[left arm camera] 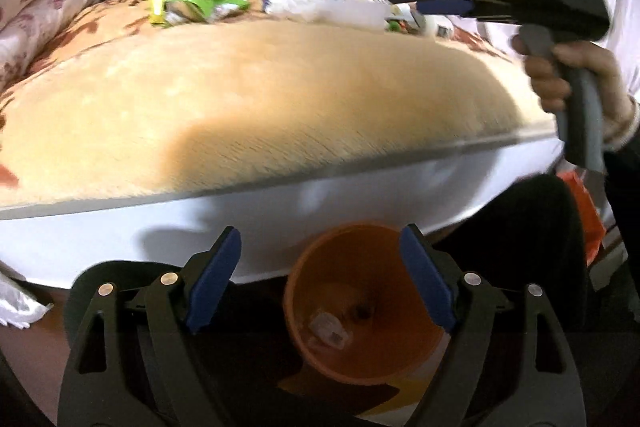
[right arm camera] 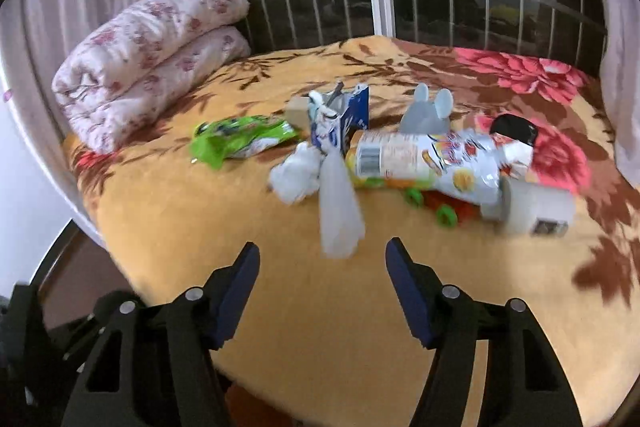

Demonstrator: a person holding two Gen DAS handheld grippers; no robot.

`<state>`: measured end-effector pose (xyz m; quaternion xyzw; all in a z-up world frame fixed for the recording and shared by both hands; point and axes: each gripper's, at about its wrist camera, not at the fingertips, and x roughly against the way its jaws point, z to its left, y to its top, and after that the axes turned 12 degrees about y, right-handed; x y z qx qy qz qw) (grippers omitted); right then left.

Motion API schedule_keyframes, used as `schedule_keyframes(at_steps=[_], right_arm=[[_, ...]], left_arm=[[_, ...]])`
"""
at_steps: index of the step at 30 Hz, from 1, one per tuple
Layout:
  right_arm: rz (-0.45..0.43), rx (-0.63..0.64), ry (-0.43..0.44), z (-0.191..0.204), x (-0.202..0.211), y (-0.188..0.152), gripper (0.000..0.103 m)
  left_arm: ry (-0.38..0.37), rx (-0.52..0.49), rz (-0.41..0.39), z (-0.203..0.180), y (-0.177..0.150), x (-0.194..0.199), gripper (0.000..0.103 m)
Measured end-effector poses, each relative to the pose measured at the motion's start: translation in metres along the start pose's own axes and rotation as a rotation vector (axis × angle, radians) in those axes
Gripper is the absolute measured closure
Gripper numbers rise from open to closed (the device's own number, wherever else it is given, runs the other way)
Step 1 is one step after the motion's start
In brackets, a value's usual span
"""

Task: Collect trash
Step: 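Open both grippers to drop the items into the orange bin, then grasp the white tapered plastic piece with the right gripper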

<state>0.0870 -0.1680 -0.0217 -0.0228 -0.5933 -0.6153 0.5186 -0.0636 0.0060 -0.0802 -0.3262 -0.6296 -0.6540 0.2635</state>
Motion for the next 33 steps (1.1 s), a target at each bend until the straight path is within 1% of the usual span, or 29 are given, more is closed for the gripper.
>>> schedule_keyframes(at_steps=[4,8,10,12,13,14,15,16,20,22,24,26,29,31,33], right_arm=[[0.031,-0.011,-0.013,-0.013,-0.027,0.017,0.038],[0.071,-0.014,-0.026,-0.019,-0.048,0.024,0.044],[0.089,-0.025,-0.028,-0.024,-0.059,0.028,0.044],[0.11,-0.031,-0.019,-0.028,-0.07,0.03,0.049],[0.12,-0.036,-0.011,-0.03,-0.075,0.03,0.062],[0.13,-0.041,0.0,-0.031,-0.079,0.03,0.082],[0.149,-0.048,0.018,-0.032,-0.083,0.028,0.081],[0.141,-0.051,0.011,-0.031,-0.082,0.027,0.082],[0.082,-0.043,-0.008,-0.022,-0.06,0.014,0.084],[0.043,-0.049,0.002,-0.019,-0.042,0.006,0.084],[-0.013,-0.052,0.005,-0.015,-0.016,-0.005,0.084],[-0.064,-0.046,-0.009,-0.01,0.011,-0.018,0.083],[-0.109,-0.054,-0.02,-0.008,0.042,-0.039,0.083],[-0.122,-0.076,0.001,-0.009,0.055,-0.052,0.083],[-0.117,-0.115,0.086,-0.013,0.061,-0.066,0.083]], left_arm=[[-0.008,0.025,-0.01,0.007,0.003,-0.004,0.023],[-0.028,0.035,-0.005,0.012,0.003,-0.007,0.023],[-0.026,0.034,-0.007,0.013,0.002,-0.006,0.023],[-0.028,0.038,-0.004,0.013,0.001,-0.007,0.023],[-0.029,0.041,0.002,0.012,0.002,-0.008,0.023],[-0.028,0.042,0.004,0.011,0.001,-0.007,0.023],[-0.026,0.043,0.006,0.011,0.002,-0.007,0.023],[-0.027,0.043,0.006,0.011,0.002,-0.006,0.023],[-0.035,0.032,-0.005,0.009,0.007,-0.002,0.023],[-0.031,0.015,-0.02,0.005,0.014,0.001,0.023],[-0.029,0.004,-0.038,0.0,0.023,0.004,0.023],[-0.033,-0.004,-0.055,-0.005,0.034,0.006,0.023],[-0.016,-0.025,-0.081,-0.015,0.054,0.005,0.023],[0.01,-0.032,-0.102,-0.023,0.07,0.0,0.023],[0.034,-0.039,-0.115,-0.028,0.084,-0.006,0.023]])
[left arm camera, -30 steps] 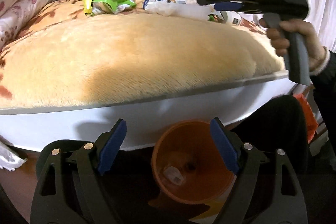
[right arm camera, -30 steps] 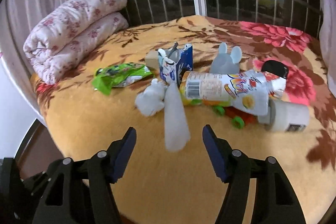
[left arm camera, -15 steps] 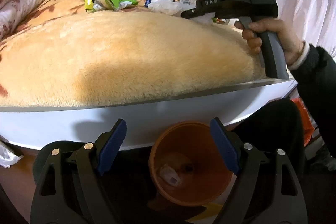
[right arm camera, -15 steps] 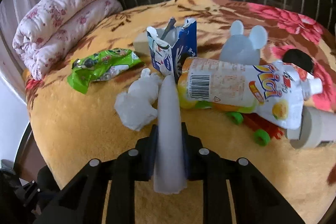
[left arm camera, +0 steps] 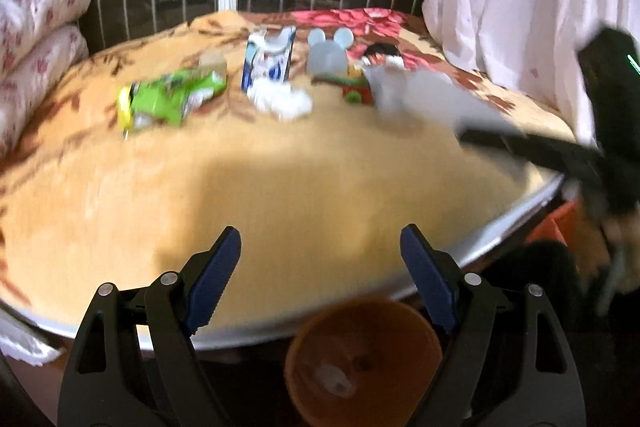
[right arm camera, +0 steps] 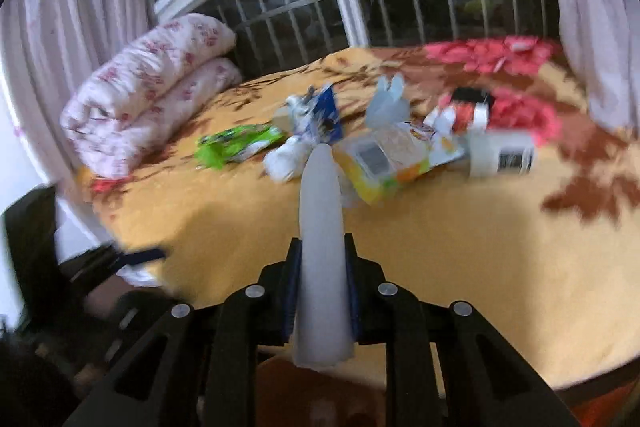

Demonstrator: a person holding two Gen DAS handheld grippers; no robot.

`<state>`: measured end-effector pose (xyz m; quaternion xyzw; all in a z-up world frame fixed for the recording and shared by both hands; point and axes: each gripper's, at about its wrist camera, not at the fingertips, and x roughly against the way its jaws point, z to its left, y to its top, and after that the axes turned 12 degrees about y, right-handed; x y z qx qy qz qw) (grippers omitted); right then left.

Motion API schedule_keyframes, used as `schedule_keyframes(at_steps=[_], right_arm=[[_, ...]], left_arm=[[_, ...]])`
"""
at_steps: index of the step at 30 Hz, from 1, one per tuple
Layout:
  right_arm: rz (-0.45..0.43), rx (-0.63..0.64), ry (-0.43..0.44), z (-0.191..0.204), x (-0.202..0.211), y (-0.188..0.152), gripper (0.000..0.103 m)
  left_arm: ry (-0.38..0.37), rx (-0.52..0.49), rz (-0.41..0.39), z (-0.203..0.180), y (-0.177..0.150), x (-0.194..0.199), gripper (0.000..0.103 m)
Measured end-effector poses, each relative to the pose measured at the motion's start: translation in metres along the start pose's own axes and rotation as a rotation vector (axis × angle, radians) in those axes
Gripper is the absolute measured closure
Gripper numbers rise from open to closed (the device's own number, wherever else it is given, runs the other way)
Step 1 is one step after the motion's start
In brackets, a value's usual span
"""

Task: Collect trash
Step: 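Grasp the white tapered plastic piece with the right gripper, then grasp the crumpled white tissue with the left gripper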

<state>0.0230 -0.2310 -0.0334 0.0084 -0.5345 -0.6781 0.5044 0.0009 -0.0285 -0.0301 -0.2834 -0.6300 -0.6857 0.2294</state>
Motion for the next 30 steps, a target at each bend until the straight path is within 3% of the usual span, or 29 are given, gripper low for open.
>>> schedule_keyframes(at_steps=[5,12,21,24,25,30], right_arm=[[0.029,-0.002,0.05,0.007,0.006,-0.023,0.083],[-0.071,-0.065,-0.021,-0.006,0.052,-0.052,0.083],[-0.079,-0.123,-0.064,-0.027,0.063,-0.069,0.083],[-0.081,-0.133,-0.059,-0.028,0.061,-0.072,0.083],[-0.084,-0.135,-0.058,-0.029,0.061,-0.073,0.083],[-0.094,-0.126,-0.055,-0.023,0.06,-0.073,0.083]], left_arm=[[0.065,0.001,0.005,-0.002,0.034,-0.028,0.023],[0.094,0.075,0.018,0.008,0.08,-0.058,0.023],[0.285,0.151,0.141,-0.007,0.117,-0.131,0.024],[0.286,0.16,0.22,-0.004,0.114,-0.155,0.069],[0.281,0.166,0.235,-0.002,0.112,-0.158,0.069],[0.221,0.183,0.16,0.004,0.103,-0.129,0.07]])
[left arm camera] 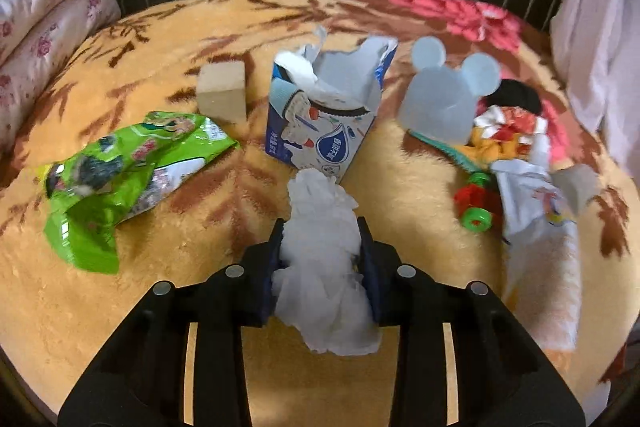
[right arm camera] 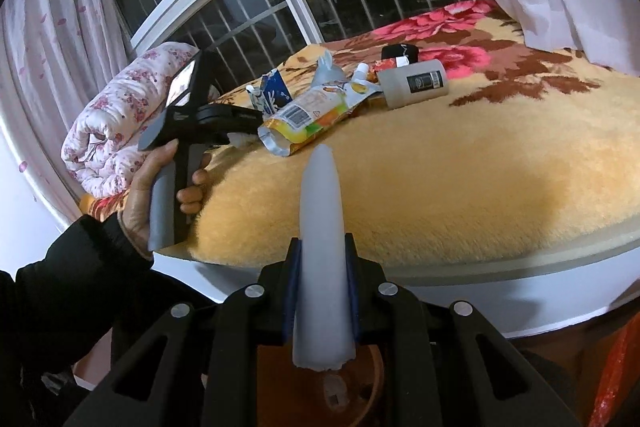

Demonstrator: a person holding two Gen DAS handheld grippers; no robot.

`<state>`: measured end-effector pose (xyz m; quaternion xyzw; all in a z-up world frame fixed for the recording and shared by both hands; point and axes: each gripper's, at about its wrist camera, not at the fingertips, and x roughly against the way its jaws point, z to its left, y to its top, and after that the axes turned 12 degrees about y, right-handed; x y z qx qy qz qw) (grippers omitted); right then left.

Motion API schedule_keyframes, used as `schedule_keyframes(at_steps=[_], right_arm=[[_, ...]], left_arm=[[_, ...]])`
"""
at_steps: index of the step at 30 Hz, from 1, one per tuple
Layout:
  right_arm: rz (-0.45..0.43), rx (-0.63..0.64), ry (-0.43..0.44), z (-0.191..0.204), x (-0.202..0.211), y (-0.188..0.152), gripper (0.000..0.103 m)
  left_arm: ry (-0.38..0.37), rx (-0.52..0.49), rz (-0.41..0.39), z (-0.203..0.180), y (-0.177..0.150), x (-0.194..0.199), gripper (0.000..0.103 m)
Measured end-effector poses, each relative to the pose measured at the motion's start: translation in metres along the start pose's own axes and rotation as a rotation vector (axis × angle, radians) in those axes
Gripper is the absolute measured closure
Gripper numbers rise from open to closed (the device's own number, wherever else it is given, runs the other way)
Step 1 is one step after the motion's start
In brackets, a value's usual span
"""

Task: Collect trash
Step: 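Grasp the crumpled white tissue with the left gripper, then lower both held items over the orange bin and open both grippers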

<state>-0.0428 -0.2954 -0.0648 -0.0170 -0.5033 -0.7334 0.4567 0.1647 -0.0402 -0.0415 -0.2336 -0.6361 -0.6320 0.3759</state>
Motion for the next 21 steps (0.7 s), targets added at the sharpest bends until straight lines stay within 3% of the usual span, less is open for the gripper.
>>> schedule_keyframes(at_steps=[9,15,18,21], right_arm=[[-0.056,0.038,-0.045,0.009,0.017,0.014,0.083],[-0.171,0.076,-0.054,0.03,0.047,0.039,0.083],[-0.145,0.097,-0.07,0.038,0.041,0.031,0.083],[-0.063,0.094,-0.077,0.04,0.022,0.01,0.083]], left_arm=[[-0.08,-0.05,-0.148,0.01,-0.046,0.077,0.07],[-0.143,-0.097,-0.216,0.014,-0.067,0.116,0.07],[-0.171,-0.136,-0.228,0.017,-0.089,0.131,0.07],[-0.174,-0.197,-0.23,0.018,-0.114,0.138,0.07]])
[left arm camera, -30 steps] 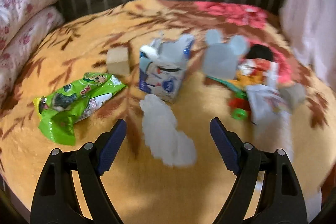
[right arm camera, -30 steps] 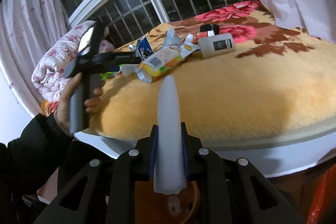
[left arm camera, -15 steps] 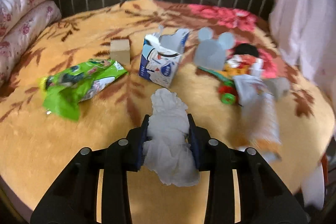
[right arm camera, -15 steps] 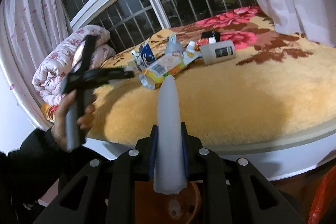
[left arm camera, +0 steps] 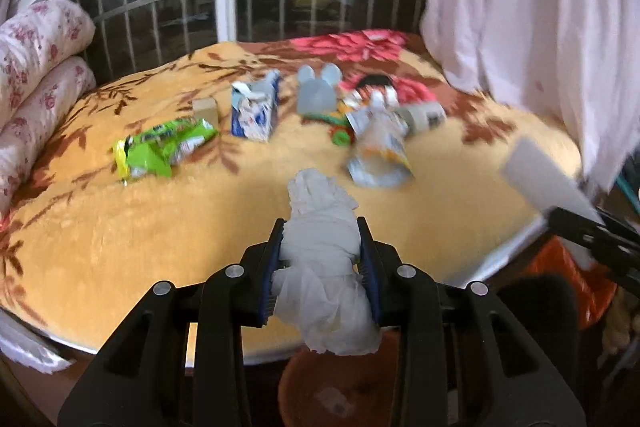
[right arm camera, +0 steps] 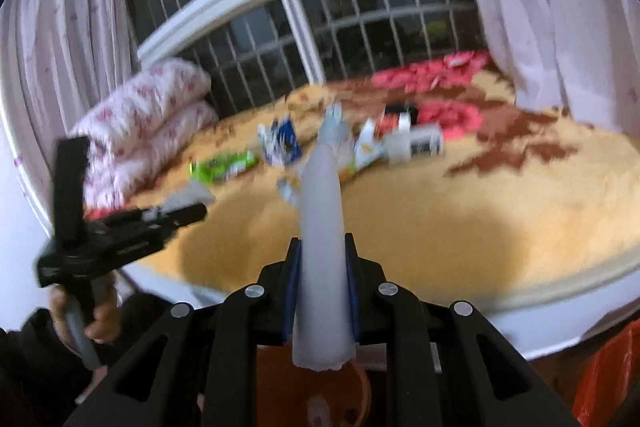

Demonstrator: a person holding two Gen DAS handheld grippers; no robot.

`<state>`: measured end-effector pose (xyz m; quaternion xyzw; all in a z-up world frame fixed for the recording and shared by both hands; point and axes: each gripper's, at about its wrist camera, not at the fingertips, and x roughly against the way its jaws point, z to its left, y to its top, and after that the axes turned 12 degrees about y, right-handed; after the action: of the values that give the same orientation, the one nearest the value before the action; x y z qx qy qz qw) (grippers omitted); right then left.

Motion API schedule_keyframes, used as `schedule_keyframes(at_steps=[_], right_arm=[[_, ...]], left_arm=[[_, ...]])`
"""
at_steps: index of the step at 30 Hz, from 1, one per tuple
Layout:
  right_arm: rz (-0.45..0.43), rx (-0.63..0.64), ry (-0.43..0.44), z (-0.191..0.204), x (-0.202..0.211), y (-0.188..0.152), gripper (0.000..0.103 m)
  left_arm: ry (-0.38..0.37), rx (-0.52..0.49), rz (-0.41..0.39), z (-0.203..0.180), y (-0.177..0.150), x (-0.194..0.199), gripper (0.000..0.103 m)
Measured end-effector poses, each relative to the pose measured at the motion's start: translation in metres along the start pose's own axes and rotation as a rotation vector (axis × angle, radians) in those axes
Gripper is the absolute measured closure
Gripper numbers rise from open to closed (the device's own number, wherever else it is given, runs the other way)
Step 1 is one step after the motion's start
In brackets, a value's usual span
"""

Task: Collect trash
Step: 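Lower both held items over the orange bin and open both grippers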

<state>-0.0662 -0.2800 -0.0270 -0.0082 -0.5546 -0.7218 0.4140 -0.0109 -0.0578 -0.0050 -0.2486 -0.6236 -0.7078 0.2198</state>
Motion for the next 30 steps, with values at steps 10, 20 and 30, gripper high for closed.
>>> schedule_keyframes(at_steps=[10,20,30], right_arm=[[0.217,-0.039,0.01,0.01,-0.055,-0.072,0.083],[0.402,-0.034,0.01,0.007,-0.116,-0.14,0.083],[0.438,-0.089,0.0,-0.006,-0.122,-0.147,0.082]], left_arm=[[-0.012,-0.069,0.148,-0.003,-0.094,-0.008,0.07],[-0.006,-0.069,0.387,0.004,-0.154,-0.076,0.07],[-0.006,-0.093,0.439,-0.002,-0.165,-0.09,0.07]])
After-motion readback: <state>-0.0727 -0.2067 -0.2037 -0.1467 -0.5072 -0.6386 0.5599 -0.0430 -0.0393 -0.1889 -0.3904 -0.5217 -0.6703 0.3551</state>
